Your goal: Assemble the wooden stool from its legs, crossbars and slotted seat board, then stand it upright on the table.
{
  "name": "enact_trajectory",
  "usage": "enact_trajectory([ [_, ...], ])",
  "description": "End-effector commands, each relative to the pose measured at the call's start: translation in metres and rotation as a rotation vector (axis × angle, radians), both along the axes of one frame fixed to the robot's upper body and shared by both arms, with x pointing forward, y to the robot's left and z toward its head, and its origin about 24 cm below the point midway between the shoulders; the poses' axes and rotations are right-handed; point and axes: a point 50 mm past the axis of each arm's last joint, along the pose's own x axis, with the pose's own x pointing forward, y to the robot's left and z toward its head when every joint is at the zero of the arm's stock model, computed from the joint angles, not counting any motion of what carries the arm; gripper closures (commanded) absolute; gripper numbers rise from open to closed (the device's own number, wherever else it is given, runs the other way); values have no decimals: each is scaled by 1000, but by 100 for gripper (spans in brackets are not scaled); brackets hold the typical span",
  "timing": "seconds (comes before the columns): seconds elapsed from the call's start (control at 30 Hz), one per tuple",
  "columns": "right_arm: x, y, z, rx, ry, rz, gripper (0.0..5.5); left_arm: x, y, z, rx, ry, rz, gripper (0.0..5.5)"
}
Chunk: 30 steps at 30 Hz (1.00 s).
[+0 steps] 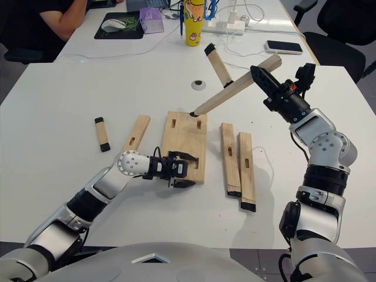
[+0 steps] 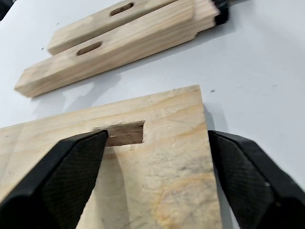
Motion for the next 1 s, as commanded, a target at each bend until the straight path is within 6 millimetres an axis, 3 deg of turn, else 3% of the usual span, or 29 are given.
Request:
enact_trajectory([
  [0.03, -5, 5, 9, 12, -74, 47, 345, 12, 11, -5, 33, 33, 106, 163],
  [0.3, -20, 16, 18, -55, -144, 248, 345, 12, 23, 17, -114, -17, 66, 163],
  [0.47, -19, 17, 23, -83, -162, 315, 345, 8, 31, 48, -307, -265, -19, 163],
  [0.5, -20, 16, 24, -96, -164, 333, 345, 6, 37, 49, -324, -244, -10, 163],
  [0.7, -8, 11, 36, -184, -199, 411, 345, -6, 67, 31, -239, -90, 42, 163],
  [0.87, 1, 18, 44, -226, -244, 516, 345, 3, 75, 25, -217, -21, 116, 163],
  [1.0, 7, 26, 39, -268, -238, 598, 345, 5, 78, 15, -188, 47, 163, 163],
])
